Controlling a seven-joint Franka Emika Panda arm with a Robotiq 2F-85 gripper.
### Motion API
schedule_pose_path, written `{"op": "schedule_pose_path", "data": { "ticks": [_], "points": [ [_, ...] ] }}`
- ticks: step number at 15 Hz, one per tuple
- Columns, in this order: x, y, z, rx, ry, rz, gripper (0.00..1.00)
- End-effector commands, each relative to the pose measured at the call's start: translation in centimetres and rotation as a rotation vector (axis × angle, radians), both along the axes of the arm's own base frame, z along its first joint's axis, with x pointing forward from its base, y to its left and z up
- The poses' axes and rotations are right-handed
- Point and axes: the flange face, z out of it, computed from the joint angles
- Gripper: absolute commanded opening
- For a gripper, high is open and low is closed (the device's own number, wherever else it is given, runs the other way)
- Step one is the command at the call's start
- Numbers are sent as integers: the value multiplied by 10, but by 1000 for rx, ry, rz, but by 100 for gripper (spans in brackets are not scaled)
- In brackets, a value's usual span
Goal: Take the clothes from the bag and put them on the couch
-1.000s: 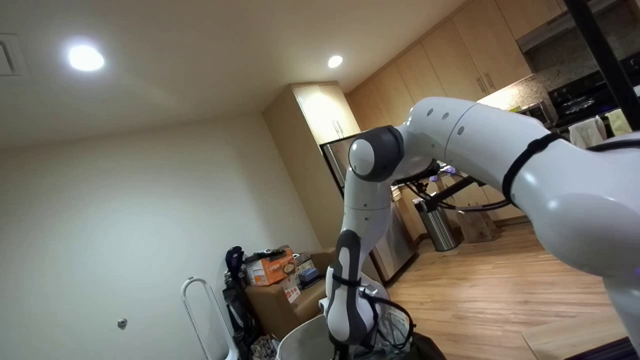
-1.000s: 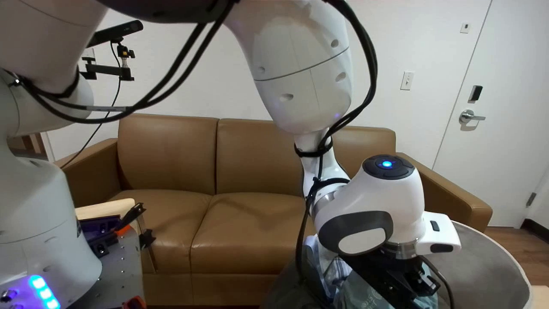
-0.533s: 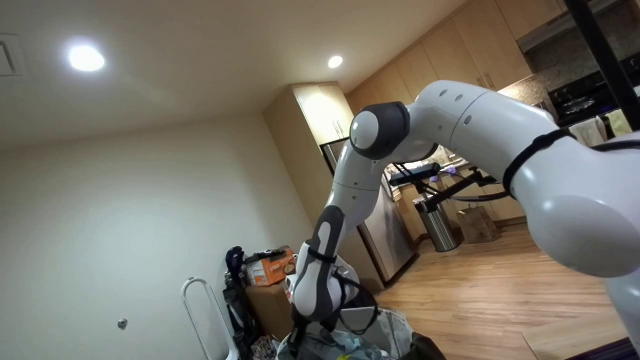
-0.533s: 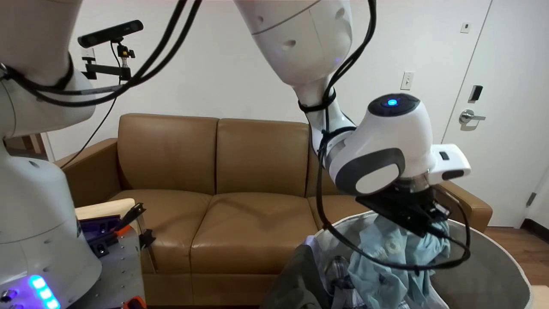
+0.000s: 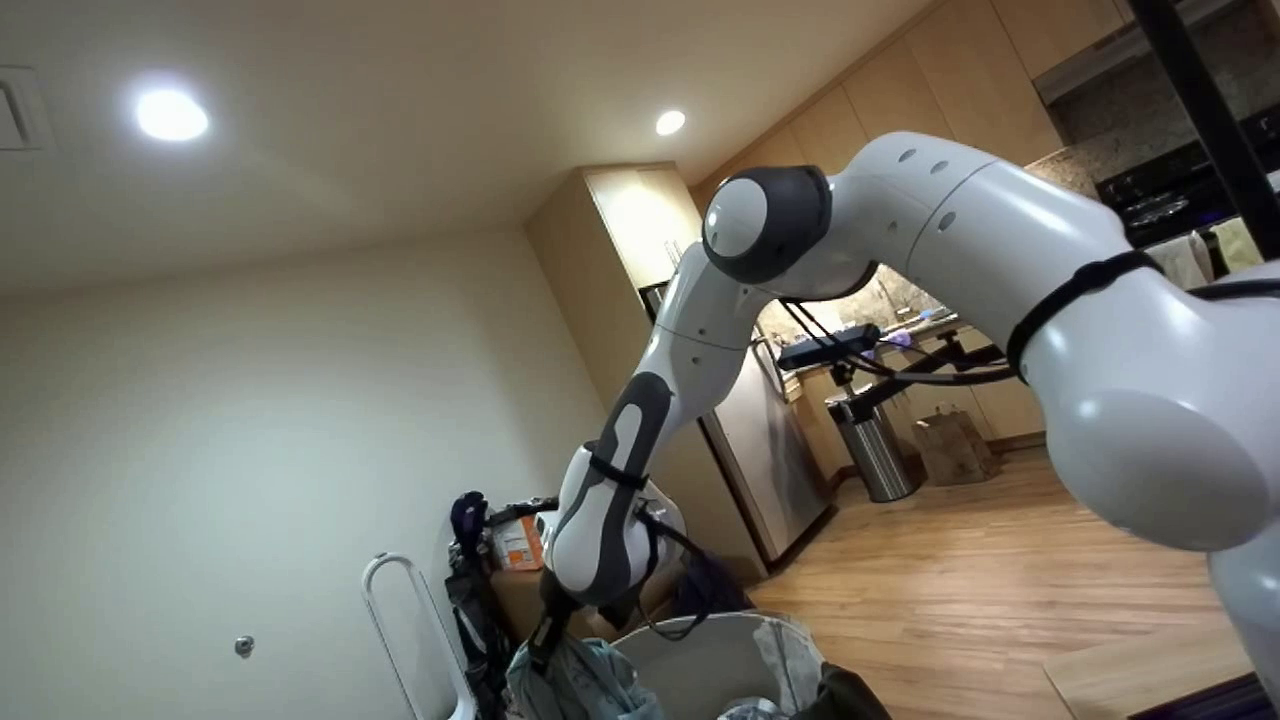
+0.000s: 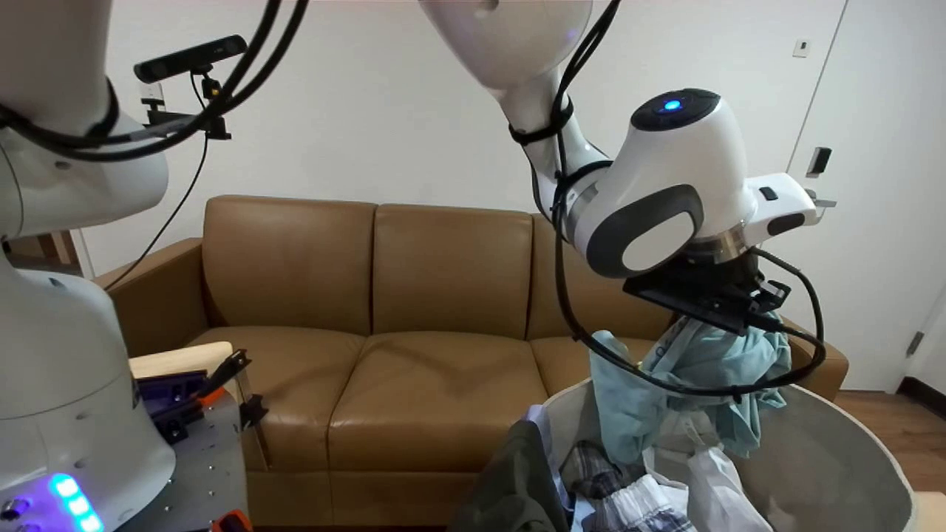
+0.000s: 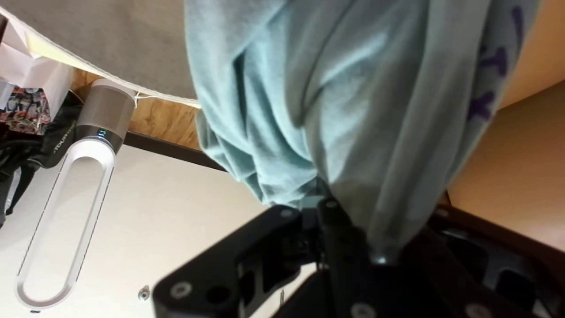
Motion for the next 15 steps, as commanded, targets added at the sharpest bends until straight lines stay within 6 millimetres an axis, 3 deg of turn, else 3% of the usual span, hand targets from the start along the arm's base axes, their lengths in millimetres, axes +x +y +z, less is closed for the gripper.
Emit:
{"op": "schedule_pose_path", "data": {
  "ticks": [1,5,8,11,15],
  "points": [
    [30,14,37,-49,-52,30,9],
    [91,87,90,-87,-154,149,9],
    [131,162,113,-93,-171,235,8],
    [163,235,105,-60,-167,312,8],
    [188,312,50,4,-136,389,9]
  ]
}}
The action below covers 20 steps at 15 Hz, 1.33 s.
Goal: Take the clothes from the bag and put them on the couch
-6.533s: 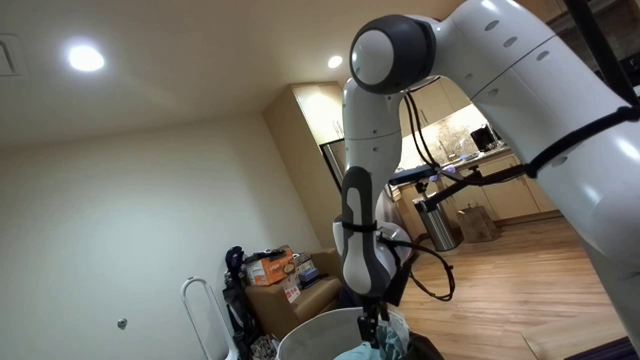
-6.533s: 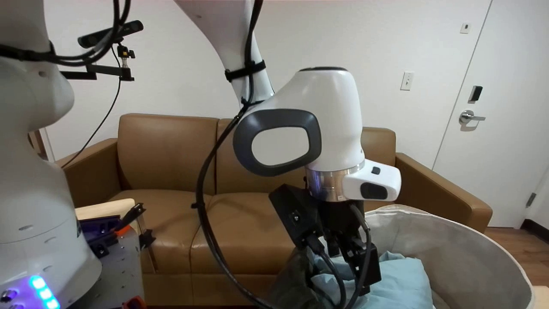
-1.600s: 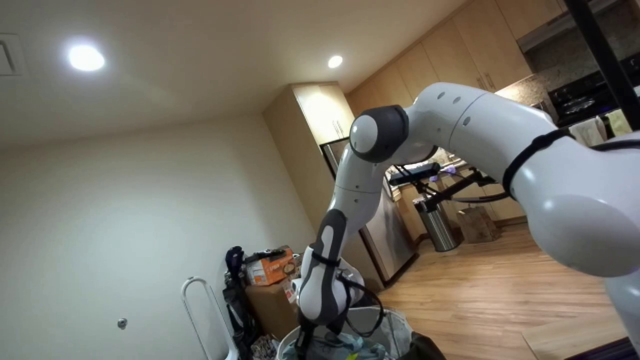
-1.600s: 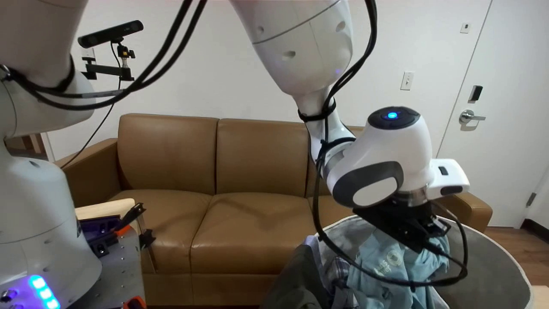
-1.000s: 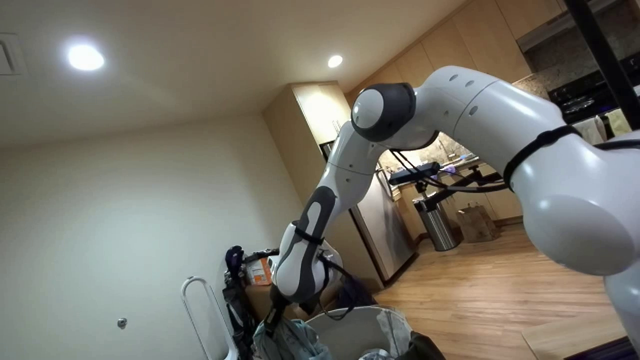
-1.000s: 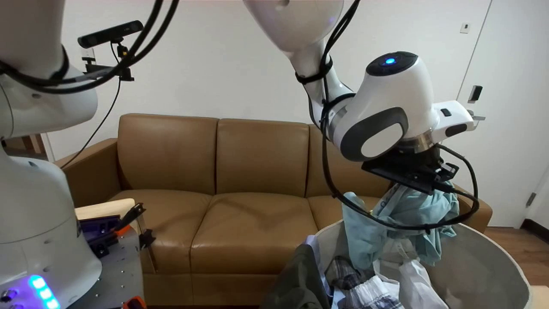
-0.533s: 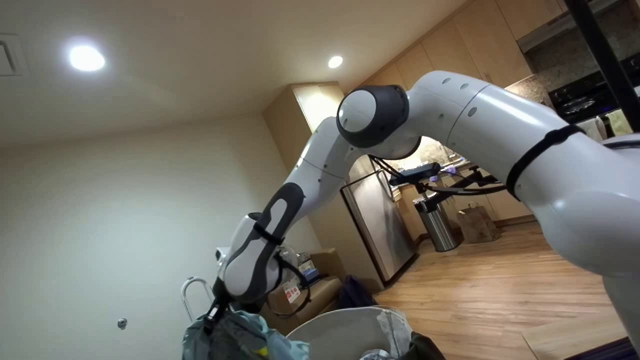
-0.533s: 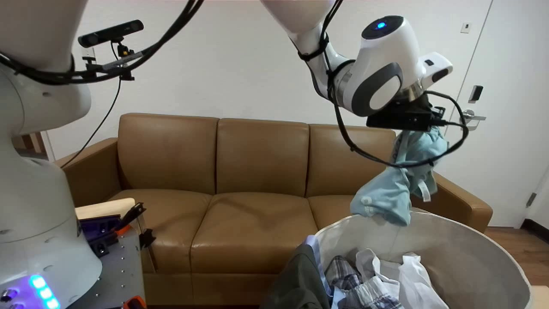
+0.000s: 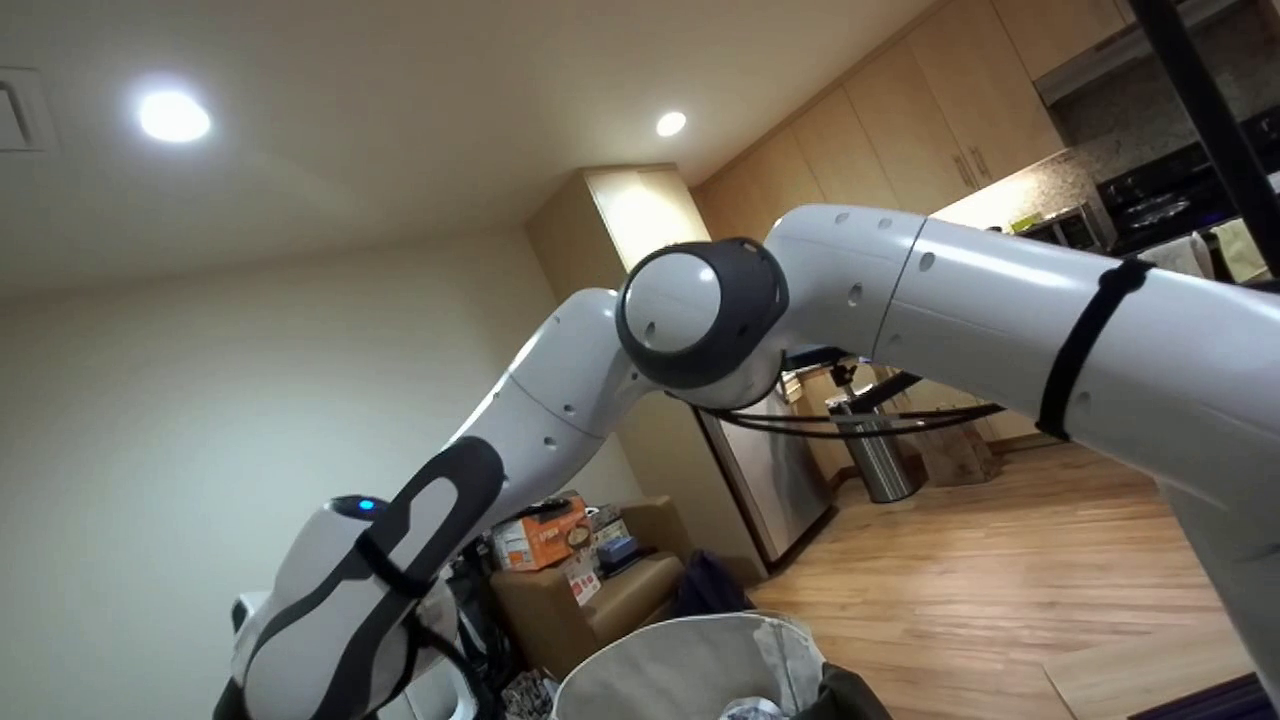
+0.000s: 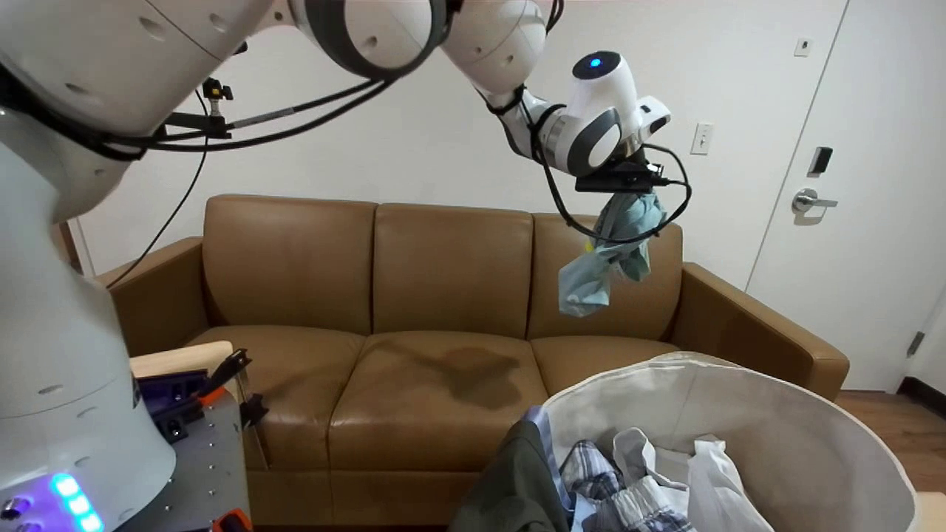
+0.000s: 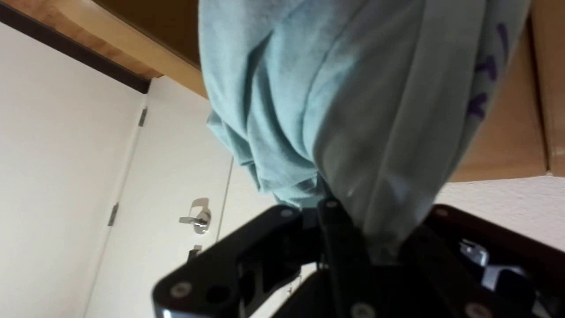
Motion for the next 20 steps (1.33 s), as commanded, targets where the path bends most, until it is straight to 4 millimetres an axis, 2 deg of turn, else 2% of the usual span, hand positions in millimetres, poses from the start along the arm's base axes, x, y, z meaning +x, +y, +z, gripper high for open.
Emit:
{"op": "schedule_pose_path", "data": {
  "ticks": [1,3,4,6,8,12,16,18,19,20],
  "points": [
    [5,17,-15,12,9,18,10],
    [13,37,-42,30,23,36,10],
    [15,39,-47,34,25,35,10],
    [18,33,-46,35,17,25,10],
    [14,46,-60,52,87,0,9],
    [-13,98,-115,144,245,22,8],
    [-44,158,-150,219,341,89,8],
    [-55,171,-155,248,377,118,8],
    [-47,170,-158,209,347,111,10],
    [-51,176,-161,218,358,120,10]
  ]
}}
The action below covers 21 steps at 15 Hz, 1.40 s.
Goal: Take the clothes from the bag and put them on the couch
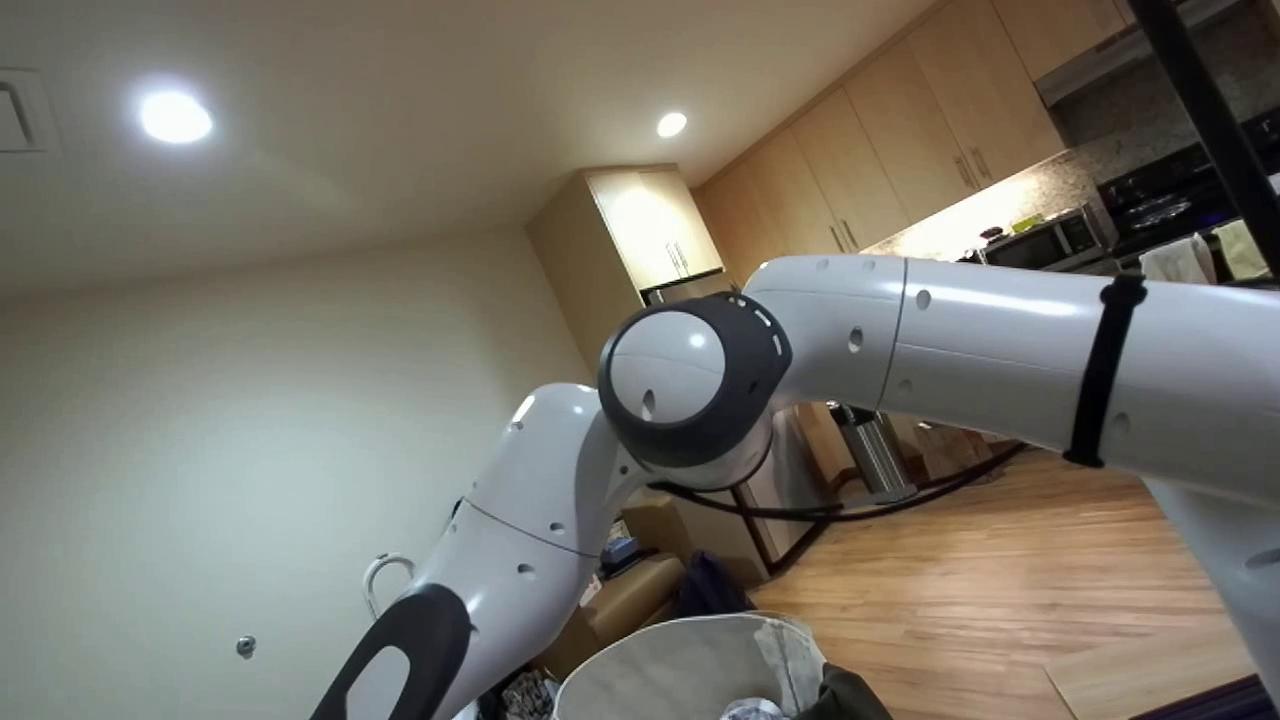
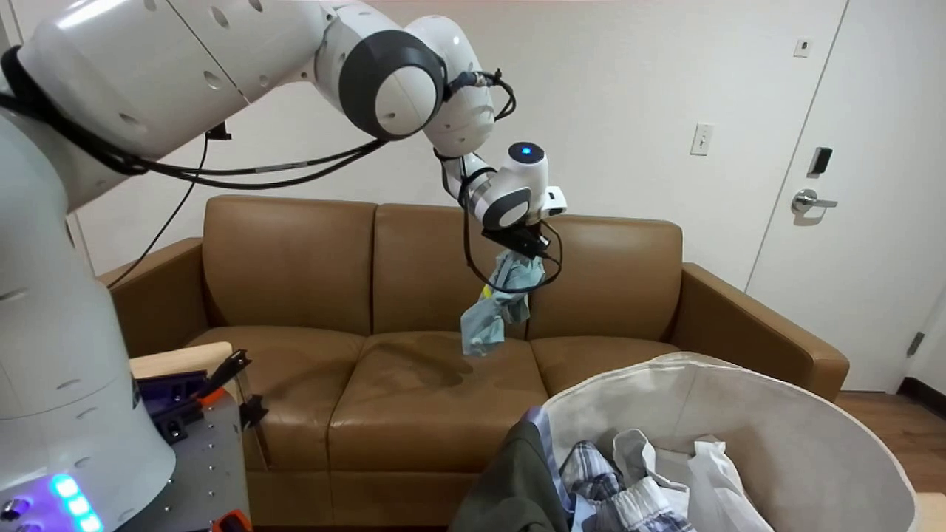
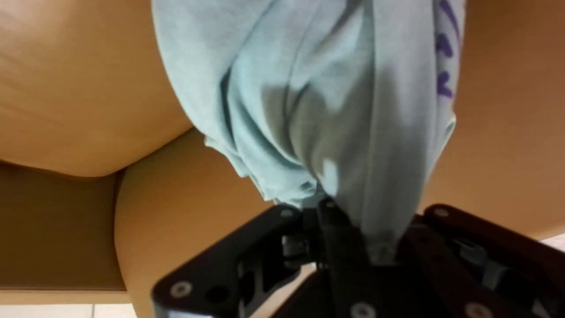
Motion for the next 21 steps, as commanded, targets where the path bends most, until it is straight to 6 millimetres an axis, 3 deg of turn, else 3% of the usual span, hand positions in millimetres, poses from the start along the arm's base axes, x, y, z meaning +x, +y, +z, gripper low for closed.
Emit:
{"op": "schedule_pose_path", "data": {
  "ticks": [1,3,7,11,13,15,16,21],
  "points": [
    [-1,3,-1,3,4,2,10],
    [-1,1,-1,4,5,-1,9],
    [-25,30,-36,-24,46,89,8],
    [-77,81,-81,-9,149,222,9],
    [-108,102,-90,24,192,309,9],
    [-128,116,-85,63,221,360,8],
    [-115,118,-97,40,206,297,8],
    [-123,122,-104,4,224,328,8]
  ]
}}
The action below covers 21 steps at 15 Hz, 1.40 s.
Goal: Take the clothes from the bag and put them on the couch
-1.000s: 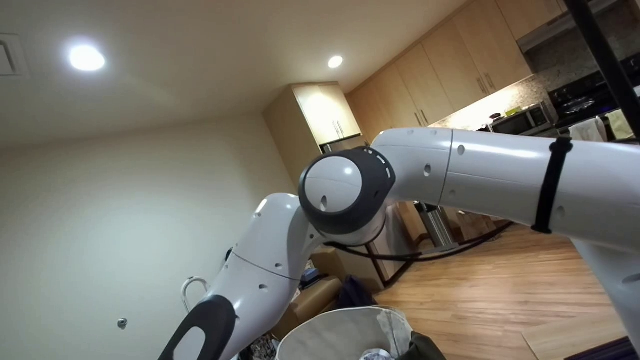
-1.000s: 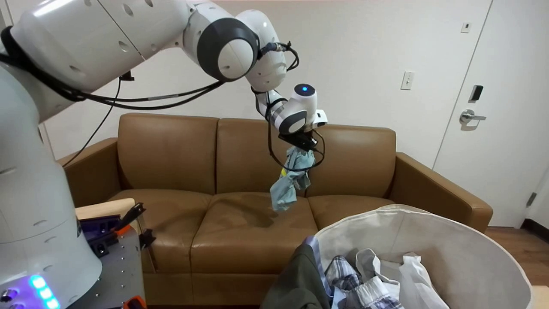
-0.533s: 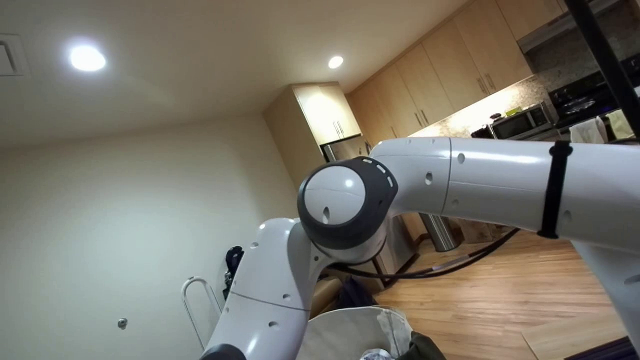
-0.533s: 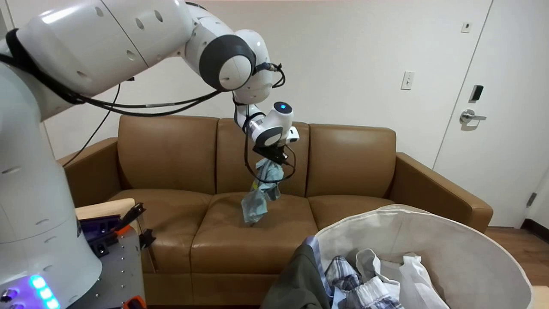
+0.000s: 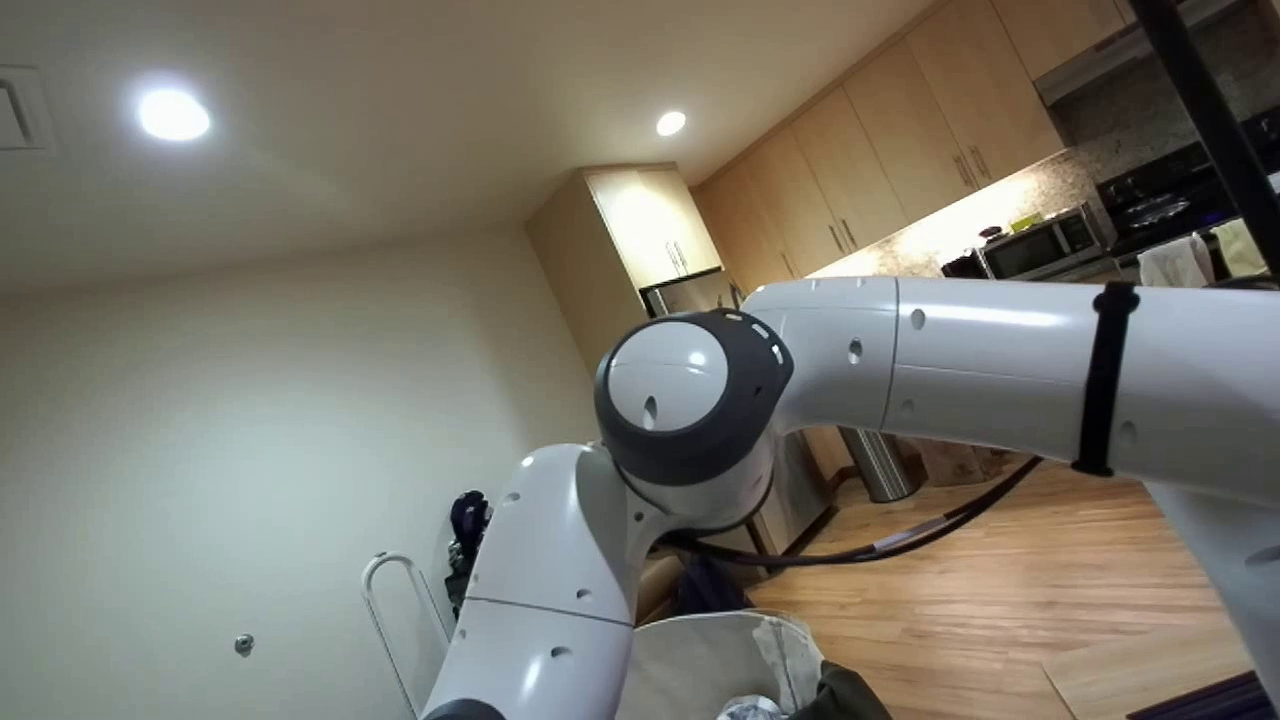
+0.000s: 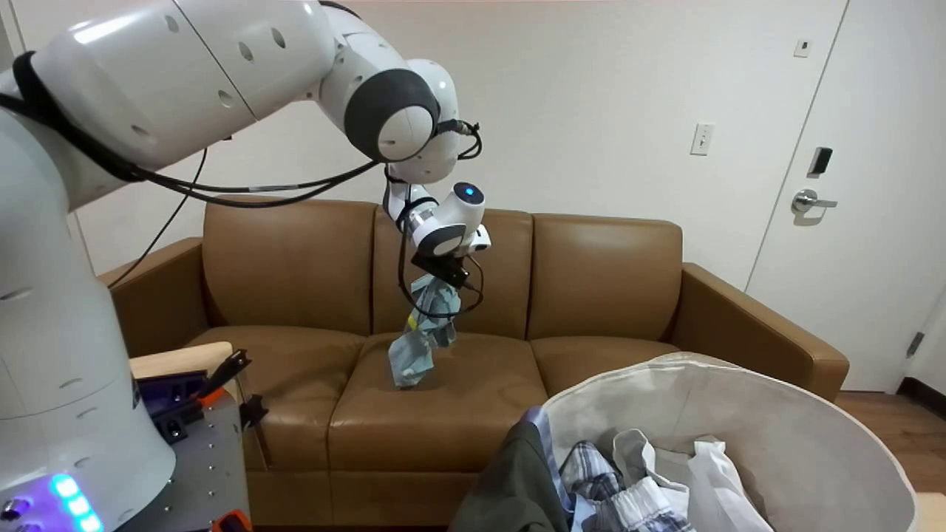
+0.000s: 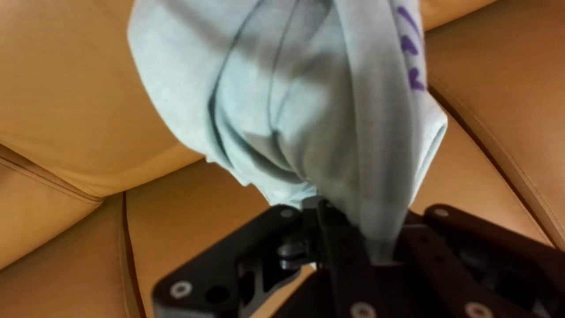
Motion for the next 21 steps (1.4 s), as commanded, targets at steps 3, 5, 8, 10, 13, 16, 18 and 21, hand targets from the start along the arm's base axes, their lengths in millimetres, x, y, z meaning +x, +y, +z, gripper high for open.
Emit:
{"op": "schedule_pose_path", "data": {
  "ticks": [3,5,8,10,13,16,18,21],
  "points": [
    [-32,16,-27,-85,64,120,8],
    [-49,23,-41,-147,145,153,8],
    [-69,28,-63,-244,251,228,8],
    [-78,31,-78,-322,297,288,8],
    [-82,38,-91,-357,294,345,8],
    [-78,50,-93,-351,258,358,8],
    [-77,59,-95,-328,230,366,8],
    [-73,71,-97,-283,172,370,8]
  ]
}}
